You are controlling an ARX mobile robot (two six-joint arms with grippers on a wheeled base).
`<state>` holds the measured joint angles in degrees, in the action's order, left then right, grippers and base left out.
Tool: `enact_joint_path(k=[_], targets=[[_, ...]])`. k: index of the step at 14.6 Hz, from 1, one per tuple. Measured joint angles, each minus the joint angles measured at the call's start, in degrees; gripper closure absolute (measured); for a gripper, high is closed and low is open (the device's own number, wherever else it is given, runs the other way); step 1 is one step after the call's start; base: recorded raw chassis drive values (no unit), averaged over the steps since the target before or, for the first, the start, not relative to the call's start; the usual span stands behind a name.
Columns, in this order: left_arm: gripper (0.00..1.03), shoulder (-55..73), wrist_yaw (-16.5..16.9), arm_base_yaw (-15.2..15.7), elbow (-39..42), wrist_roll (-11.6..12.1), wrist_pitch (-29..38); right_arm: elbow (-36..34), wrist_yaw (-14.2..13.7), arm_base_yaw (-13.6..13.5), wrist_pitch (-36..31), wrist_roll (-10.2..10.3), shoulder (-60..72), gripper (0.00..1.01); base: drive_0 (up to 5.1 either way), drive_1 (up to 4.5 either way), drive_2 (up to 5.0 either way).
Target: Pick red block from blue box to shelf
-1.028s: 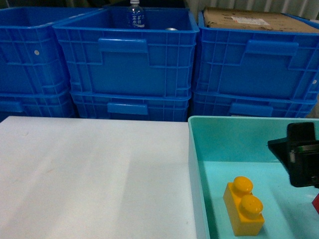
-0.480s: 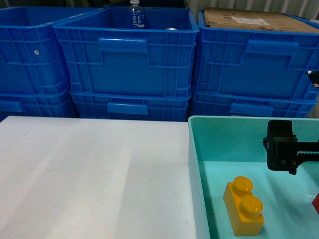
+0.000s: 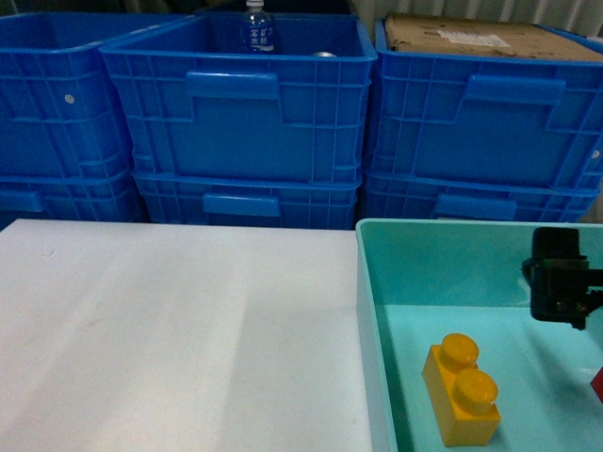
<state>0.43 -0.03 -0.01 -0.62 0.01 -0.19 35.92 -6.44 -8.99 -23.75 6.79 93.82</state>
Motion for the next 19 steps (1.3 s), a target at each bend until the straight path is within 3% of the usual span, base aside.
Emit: enact_joint_path(k=[2, 5, 6, 7, 9, 11, 19], targets=[[0.05, 0.0, 0.0, 0.0, 0.0, 0.0, 0.0, -2.69, 1.49, 2.19, 0.09, -1.2, -2.34, 0.03, 0.0, 0.0, 0.0], [0.05, 0.0, -0.02, 0.0, 0.0, 0.0, 0.0, -8.44, 7.02, 8.68, -0.2, -6.16, -5.88, 0.03, 0.0, 0.0, 0.0], [0.05, 0.0, -0.02, 0.0, 0.0, 0.0, 0.0, -9.33, 7.41, 7.76, -0.39, -6.4, -5.79, 0.03, 0.0, 0.0, 0.0], [0.05, 0.0, -0.02, 0.0, 0.0, 0.0, 0.0, -9.2, 5.46, 4.79, -2.21, -5.99, -3.41, 0.03, 0.0, 0.0, 0.0], [0.05, 0.0, -0.02, 0.0, 0.0, 0.0, 0.0, -5.42, 0.31, 0.11, -3.3, -1.66, 3.76, 0.03, 0.0, 0.0, 0.0], [0.05, 0.0, -0.02, 0.0, 0.0, 0.0, 0.0, -5.22, -0.74, -0.13, -2.91, -0.61, 4.46, 0.03, 0.0, 0.0, 0.0], [0.05, 0.0, -0.02, 0.0, 0.0, 0.0, 0.0, -5.84, -0.81, 1.36, -4.63, -0.39, 5.14, 0.03, 0.0, 0.0, 0.0]])
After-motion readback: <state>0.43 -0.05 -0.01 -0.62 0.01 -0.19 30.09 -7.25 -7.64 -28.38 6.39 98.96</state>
